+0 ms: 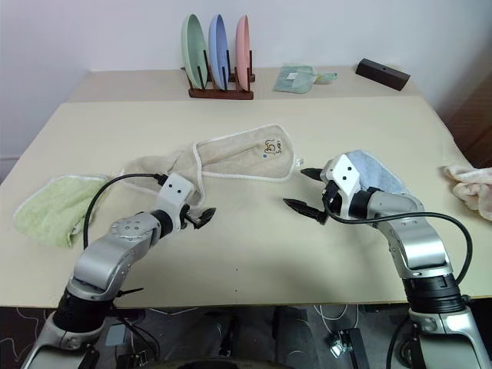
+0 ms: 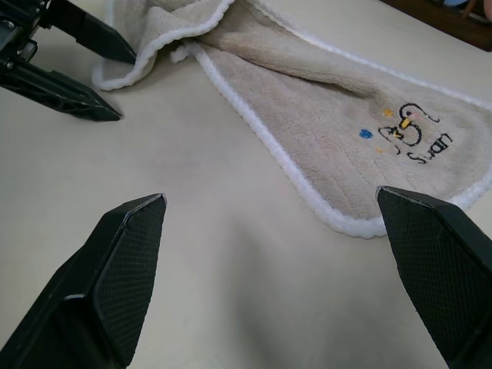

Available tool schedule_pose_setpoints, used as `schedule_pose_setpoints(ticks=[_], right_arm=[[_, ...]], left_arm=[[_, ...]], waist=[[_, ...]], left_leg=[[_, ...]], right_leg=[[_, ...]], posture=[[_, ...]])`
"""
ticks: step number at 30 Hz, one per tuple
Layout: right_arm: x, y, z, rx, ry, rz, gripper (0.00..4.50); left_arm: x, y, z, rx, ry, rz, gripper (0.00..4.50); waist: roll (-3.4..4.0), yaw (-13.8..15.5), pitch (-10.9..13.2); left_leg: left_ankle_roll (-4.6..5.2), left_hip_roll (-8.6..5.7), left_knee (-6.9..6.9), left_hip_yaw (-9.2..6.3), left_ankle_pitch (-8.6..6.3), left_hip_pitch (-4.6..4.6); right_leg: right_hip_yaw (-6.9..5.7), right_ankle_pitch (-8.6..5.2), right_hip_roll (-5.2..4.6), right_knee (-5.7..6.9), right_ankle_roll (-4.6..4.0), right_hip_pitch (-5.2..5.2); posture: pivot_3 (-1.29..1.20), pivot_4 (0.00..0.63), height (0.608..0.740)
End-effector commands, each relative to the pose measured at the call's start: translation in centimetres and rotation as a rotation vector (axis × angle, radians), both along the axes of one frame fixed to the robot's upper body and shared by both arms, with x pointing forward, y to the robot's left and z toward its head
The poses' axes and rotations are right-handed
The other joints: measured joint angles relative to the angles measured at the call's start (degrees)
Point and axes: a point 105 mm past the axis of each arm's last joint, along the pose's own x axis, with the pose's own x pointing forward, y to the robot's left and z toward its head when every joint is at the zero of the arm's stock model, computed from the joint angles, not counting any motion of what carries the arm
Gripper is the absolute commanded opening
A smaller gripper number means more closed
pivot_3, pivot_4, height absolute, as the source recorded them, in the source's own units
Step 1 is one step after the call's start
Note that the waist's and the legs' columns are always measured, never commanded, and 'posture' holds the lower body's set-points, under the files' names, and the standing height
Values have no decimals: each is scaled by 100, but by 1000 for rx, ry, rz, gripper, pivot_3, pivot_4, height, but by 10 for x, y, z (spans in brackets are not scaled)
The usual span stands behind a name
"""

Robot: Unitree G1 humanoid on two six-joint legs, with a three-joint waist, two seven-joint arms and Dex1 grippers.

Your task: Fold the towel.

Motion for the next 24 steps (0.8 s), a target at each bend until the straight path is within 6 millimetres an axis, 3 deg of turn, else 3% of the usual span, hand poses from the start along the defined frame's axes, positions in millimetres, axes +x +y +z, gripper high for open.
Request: schedule_pose_setpoints(ticks=[1,6,12,16,20,24], right_arm=[[-3,6,9,8,-47,11,4500],[-8,6,9,11,-48,-6,4500],[-12,7,10,13,-45,-17,4500],[-11,7,10,14,-43,-20,4500],[-9,8,9,13,-41,-12,4500],[-6,11,8,12,-44,10,4500]], left_arm=[[6,13,-7,26,21,36,2648],[15,19,-6,21,11,58,91],[21,27,1,63,-42,60,14],[21,14,25,57,-158,-56,14],[3,-15,57,-30,-284,-269,14],[-28,-9,61,-30,-253,-389,14]], waist=[[0,0,-1],[3,-1,-3],[3,-4,-3],[3,1,-3],[0,19,-2],[4,-50,-3]], left_leg=[[0,0,0,0,0,1],[-3,0,1,0,1,2],[-3,0,2,0,2,2],[-3,0,2,0,2,-1],[-2,-2,4,-2,1,-7],[-1,-1,0,0,0,-5]], right_leg=[[0,0,0,0,0,0],[0,0,0,4,0,0],[0,0,0,6,0,0],[1,0,0,6,0,-2],[-1,0,-3,0,0,-3],[2,0,-1,-1,0,-5]], posture=[[0,150,737],[0,150,737],[0,150,737],[0,150,737],[0,150,737],[0,150,737]])
